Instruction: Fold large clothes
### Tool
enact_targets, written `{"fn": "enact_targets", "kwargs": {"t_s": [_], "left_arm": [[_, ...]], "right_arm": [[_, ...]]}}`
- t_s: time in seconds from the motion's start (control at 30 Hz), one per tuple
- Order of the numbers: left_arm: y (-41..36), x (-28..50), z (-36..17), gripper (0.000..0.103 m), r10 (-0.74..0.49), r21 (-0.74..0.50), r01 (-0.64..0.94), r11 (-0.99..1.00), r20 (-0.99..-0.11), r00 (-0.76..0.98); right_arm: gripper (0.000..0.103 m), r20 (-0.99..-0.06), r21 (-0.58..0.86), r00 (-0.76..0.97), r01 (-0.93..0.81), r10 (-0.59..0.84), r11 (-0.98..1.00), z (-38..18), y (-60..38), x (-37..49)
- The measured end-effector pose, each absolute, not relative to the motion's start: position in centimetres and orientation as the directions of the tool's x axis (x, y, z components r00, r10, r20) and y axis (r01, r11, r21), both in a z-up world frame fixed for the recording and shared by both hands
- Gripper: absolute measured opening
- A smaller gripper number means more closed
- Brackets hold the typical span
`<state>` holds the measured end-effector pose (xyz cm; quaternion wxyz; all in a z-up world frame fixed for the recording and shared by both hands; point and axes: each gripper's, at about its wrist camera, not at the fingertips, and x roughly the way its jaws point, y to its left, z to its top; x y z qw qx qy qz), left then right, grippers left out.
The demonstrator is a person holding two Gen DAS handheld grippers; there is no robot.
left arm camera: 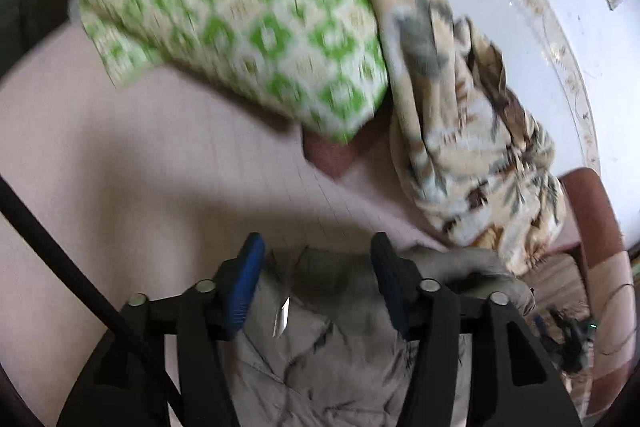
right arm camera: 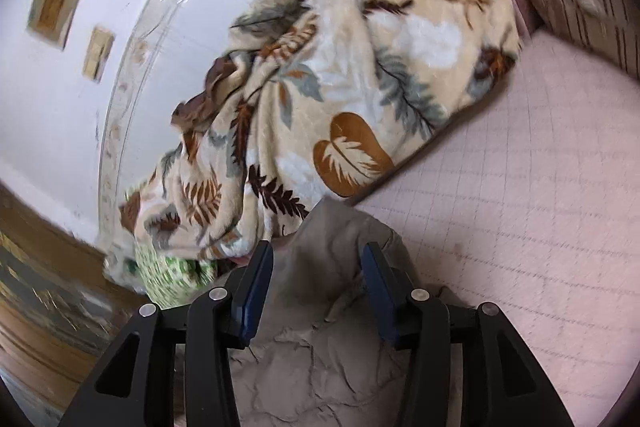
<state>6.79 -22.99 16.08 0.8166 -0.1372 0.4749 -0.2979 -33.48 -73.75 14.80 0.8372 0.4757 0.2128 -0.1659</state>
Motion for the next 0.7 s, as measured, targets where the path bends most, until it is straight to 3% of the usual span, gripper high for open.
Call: {"fn": "enact_targets", "kwargs": {"t_s": [0.13, 0.27, 0.43, 0.57, 0.7], "left_arm": [[-22.1, 5.8, 18.1, 0.058, -0.581, -0.432, 0.397, 0.81, -0.681, 0.446], [-25.2, 2.5, 18.5, 0.059, -0.542, -0.269, 0.527, 0.806, -0.694, 0.474], [-33.5, -2.3, 15.4, 0.059, -0.518, -0.101, 0.699, 0.708, -0.746, 0.417], [-38.7, -1.8, 11.8, 0.059, -0.412, -0.032, 0.702, 0.711, -0.829, 0.379], [-40.2, 1.3, 7.6, 0.071, -0.288, 0.002, 0.664, 0.748, -0.9, 0.327]], "right_arm": [[0.052, -0.545, 0.619, 0.833, 0.475, -0.094, 0.625, 15.8, -70.9, -32.3], [0.05, -0.61, 0.471, 0.785, 0.471, -0.109, 0.746, 15.2, -67.1, -29.5], [0.05, -0.688, 0.306, 0.714, 0.451, -0.132, 0.838, 12.9, -62.7, -24.7], [0.05, -0.734, 0.182, 0.651, 0.466, -0.196, 0.866, 11.0, -61.9, -21.0], [0.05, -0.846, 0.134, 0.507, 0.5, -0.164, 0.855, 6.2, -63.8, -18.3]]}}
